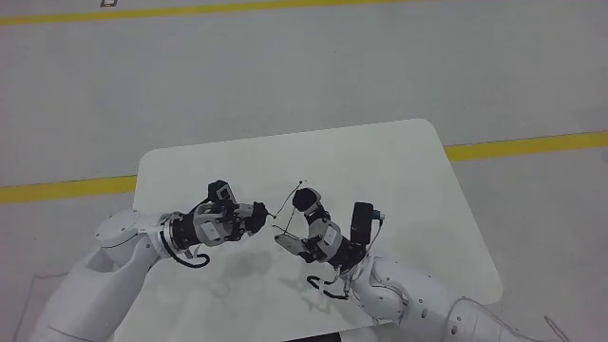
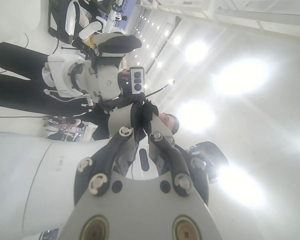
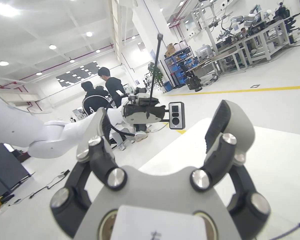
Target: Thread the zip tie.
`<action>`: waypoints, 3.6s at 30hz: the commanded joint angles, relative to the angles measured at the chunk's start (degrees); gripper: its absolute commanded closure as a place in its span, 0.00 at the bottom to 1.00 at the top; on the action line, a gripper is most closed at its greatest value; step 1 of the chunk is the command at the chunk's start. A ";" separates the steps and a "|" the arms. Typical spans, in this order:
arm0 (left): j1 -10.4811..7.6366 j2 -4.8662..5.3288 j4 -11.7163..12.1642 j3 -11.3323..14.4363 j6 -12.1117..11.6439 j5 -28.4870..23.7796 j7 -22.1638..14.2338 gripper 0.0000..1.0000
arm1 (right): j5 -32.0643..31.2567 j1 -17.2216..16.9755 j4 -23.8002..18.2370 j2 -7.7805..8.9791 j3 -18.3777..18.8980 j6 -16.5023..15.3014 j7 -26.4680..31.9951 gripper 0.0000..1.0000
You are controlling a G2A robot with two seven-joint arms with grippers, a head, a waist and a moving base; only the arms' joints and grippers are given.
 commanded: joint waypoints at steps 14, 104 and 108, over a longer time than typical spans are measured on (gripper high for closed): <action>-5.88 -4.01 7.14 9.79 -3.86 -11.95 2.06 1.00 | -5.82 -3.26 2.66 -1.55 2.28 1.56 -4.73 0.00; -18.90 -8.87 22.71 11.31 -5.30 -28.41 -4.77 1.00 | 56.91 6.12 -9.83 -0.34 -2.16 -0.09 11.34 0.00; -18.90 -8.87 22.71 11.31 -5.30 -28.41 -4.77 1.00 | 57.77 4.70 -9.92 -0.72 0.07 -0.09 12.93 0.00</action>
